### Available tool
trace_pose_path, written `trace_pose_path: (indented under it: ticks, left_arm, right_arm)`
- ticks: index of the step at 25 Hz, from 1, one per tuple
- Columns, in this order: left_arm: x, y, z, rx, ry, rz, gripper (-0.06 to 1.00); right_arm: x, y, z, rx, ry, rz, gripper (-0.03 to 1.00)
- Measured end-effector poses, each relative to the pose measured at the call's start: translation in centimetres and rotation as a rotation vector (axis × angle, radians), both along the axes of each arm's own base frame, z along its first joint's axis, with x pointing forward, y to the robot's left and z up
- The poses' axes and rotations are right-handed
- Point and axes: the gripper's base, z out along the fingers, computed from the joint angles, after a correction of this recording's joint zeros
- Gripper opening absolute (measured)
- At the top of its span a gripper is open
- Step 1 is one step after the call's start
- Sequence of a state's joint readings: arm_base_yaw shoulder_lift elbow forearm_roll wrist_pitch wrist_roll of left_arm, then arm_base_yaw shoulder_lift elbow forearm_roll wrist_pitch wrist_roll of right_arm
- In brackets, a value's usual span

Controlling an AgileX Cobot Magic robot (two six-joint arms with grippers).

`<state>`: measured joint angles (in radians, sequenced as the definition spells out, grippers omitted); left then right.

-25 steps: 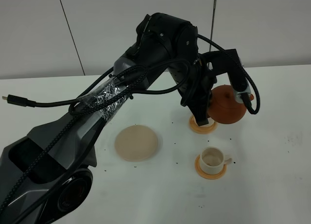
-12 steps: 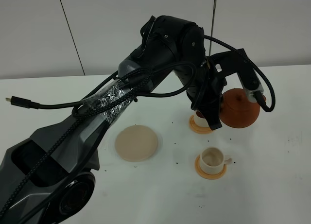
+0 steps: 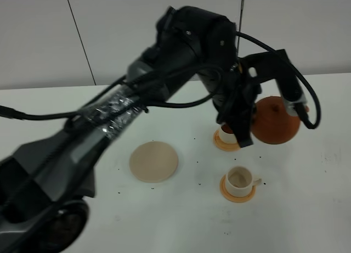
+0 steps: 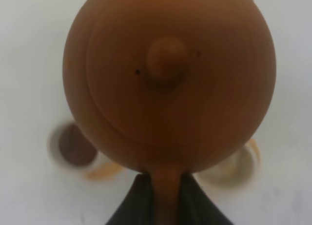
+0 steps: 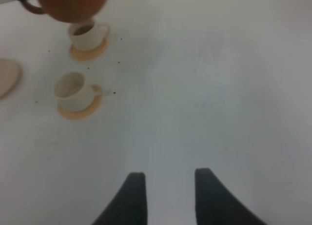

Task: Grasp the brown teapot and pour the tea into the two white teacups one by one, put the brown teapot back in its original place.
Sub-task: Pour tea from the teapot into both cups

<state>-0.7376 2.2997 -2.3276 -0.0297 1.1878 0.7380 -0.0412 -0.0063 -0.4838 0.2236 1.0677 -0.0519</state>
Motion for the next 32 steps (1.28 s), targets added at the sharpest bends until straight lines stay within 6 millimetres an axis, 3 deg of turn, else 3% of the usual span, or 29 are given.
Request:
trace_pose_path:
  ticks: [7,11,22,32]
  left_arm:
    - [-1.4,6.4,-0.6,0.135,0.102,0.008,0.17]
    - [-2.3,8.2,-0.6,0.217,0.092,-0.02,0.17]
    - [-2.2,9.1,-1.1,0.34,0.037,-0.064,0.17]
    - [-2.2,8.3,-2.0,0.367,0.015,-0.091,0.17]
  right_arm:
    - [0.0,0.0,0.0,0.002,0.0,0.001,0.24]
    - [0.0,0.0,0.0,0.002,0.0,0.001,0.24]
    - [0.0,0.0,0.0,0.002,0.0,0.001,0.24]
    - [0.0,0.0,0.0,0.003,0.0,0.002,0.24]
